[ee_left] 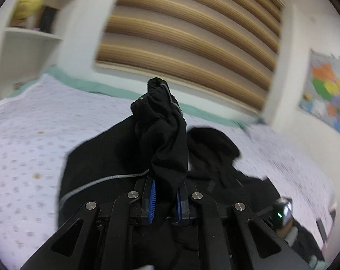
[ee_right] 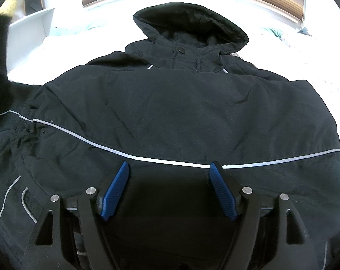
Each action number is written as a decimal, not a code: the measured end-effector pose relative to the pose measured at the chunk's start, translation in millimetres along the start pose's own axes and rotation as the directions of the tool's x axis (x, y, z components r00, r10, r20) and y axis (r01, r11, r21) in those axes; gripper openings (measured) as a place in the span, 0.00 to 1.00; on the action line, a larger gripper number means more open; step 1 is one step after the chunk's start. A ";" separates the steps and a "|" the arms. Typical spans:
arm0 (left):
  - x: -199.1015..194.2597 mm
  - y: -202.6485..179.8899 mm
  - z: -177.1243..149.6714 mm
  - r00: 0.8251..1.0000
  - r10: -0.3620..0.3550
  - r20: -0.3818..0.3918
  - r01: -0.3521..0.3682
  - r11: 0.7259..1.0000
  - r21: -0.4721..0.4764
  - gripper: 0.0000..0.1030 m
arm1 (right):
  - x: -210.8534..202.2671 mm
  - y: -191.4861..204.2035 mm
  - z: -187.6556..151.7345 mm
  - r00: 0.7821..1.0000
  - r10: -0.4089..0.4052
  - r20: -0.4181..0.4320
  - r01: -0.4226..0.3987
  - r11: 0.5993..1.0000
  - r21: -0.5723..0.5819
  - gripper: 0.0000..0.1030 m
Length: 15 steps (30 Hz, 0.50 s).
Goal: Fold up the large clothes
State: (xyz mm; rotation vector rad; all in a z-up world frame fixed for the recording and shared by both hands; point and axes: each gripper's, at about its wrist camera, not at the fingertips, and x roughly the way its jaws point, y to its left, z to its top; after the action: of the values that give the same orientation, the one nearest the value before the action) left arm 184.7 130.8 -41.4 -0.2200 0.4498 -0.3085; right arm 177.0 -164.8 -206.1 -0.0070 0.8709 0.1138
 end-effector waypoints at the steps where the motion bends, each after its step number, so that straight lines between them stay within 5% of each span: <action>1: 10.3 -12.6 -4.5 0.999 -0.028 -0.033 0.029 0.999 0.022 0.13 | 0.4 0.2 0.3 1.000 0.002 0.001 -0.002 1.000 0.000 0.76; 5: 46.1 -47.1 -26.1 0.980 -0.113 -0.166 0.126 0.989 0.071 0.13 | 0.4 -0.4 -0.4 1.000 0.011 0.005 -0.011 1.000 0.007 0.77; 7: 65.0 -60.5 -41.5 0.955 -0.156 -0.253 0.182 0.979 0.086 0.13 | 0.5 -0.6 -0.5 1.000 0.015 0.006 -0.015 1.000 0.008 0.78; 12: 133.9 -78.8 -94.2 0.815 -0.203 -0.542 0.260 0.965 0.029 0.19 | 0.5 0.2 -0.7 1.000 0.017 0.007 -0.017 1.000 0.010 0.78; 15: 143.9 -74.2 -102.8 0.796 -0.194 -0.573 0.244 0.970 0.010 0.20 | 1.1 0.3 -0.1 1.000 0.021 0.005 -0.021 1.000 0.013 0.79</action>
State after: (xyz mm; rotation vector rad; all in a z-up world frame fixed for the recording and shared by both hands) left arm 242.8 -1.5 -167.6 -0.0912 1.0108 -0.6290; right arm 177.6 -164.4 -207.0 0.0145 0.8668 0.1277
